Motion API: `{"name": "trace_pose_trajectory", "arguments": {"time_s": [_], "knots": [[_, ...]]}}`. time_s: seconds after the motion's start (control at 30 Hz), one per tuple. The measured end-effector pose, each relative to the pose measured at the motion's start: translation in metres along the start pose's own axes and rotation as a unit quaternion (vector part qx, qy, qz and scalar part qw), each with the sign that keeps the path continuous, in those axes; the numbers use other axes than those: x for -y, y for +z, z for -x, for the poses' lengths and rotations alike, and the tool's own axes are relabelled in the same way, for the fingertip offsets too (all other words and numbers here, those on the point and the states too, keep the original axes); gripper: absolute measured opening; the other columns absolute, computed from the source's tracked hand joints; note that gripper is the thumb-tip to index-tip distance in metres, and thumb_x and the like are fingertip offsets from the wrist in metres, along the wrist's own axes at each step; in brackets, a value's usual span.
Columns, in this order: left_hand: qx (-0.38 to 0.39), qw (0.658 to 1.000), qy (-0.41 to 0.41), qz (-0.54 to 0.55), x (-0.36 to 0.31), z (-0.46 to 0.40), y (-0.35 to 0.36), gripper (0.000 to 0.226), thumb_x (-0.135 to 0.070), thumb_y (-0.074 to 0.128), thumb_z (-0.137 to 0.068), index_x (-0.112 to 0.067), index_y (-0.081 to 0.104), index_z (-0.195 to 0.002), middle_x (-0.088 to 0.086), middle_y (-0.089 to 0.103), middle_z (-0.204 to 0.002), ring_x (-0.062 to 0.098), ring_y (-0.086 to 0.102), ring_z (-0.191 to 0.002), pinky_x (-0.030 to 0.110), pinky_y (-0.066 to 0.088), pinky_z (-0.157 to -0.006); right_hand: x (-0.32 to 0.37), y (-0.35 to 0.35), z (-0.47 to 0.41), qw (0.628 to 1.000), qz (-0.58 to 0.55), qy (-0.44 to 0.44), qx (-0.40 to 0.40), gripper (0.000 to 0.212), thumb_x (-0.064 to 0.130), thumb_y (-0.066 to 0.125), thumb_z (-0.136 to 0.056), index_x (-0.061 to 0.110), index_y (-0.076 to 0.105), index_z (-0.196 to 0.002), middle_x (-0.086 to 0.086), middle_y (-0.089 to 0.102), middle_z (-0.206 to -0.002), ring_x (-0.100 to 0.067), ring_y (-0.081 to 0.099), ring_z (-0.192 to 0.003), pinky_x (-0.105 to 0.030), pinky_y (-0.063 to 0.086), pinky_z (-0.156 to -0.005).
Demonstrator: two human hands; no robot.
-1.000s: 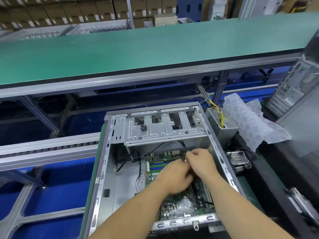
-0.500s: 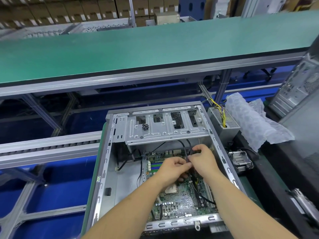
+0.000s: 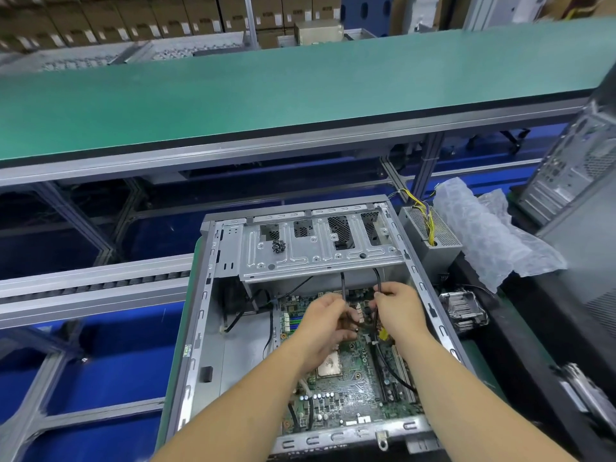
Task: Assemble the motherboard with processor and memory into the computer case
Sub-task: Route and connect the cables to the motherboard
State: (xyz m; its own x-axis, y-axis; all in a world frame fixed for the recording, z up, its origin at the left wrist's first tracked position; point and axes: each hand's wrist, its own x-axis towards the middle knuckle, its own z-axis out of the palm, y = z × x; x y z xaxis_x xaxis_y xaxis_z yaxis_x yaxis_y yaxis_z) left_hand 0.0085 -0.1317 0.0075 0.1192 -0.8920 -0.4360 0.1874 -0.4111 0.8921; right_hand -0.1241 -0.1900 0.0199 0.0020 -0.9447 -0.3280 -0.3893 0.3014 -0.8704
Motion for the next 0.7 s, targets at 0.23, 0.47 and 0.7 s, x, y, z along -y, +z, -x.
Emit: {"name": "trace_pose_trajectory", "arguments": {"time_s": [0.23, 0.47, 0.7], "knots": [[-0.074, 0.996, 0.028, 0.027, 0.002, -0.002, -0.011, 0.015, 0.001, 0.044, -0.091, -0.010, 0.054, -0.090, 0.004, 0.057, -0.059, 0.015, 0.041, -0.044, 0.028, 0.034, -0.046, -0.002, 0.000, -0.001, 1.000, -0.010, 0.020, -0.015, 0.015, 0.014, 0.050, -0.102, 0.012, 0.064, -0.099, -0.011, 0.065, -0.078, -0.019, 0.048, -0.061, -0.028, 0.037, -0.055], [-0.079, 0.984, 0.056, -0.151, 0.013, -0.005, -0.012, 0.018, 0.001, 0.054, -0.091, -0.015, 0.057, -0.098, 0.007, 0.073, -0.079, 0.012, 0.065, -0.062, 0.037, 0.060, -0.072, 0.010, 0.000, 0.007, 0.994, -0.063, 0.064, 0.055, 0.022, 0.003, 0.049, -0.091, 0.006, 0.071, -0.086, -0.011, 0.066, -0.069, -0.019, 0.059, -0.042, -0.022, 0.033, -0.041], [-0.060, 0.997, 0.047, 0.015, 0.008, -0.003, -0.002, 0.016, 0.000, 0.060, -0.094, -0.013, 0.066, -0.102, 0.003, 0.070, -0.083, 0.018, 0.071, -0.073, 0.029, 0.059, -0.071, 0.009, 0.001, 0.014, 0.990, 0.057, -0.064, 0.112, 0.027, 0.005, 0.062, -0.091, 0.029, 0.074, -0.087, 0.005, 0.075, -0.080, -0.006, 0.067, -0.073, -0.015, 0.048, -0.061]]}}
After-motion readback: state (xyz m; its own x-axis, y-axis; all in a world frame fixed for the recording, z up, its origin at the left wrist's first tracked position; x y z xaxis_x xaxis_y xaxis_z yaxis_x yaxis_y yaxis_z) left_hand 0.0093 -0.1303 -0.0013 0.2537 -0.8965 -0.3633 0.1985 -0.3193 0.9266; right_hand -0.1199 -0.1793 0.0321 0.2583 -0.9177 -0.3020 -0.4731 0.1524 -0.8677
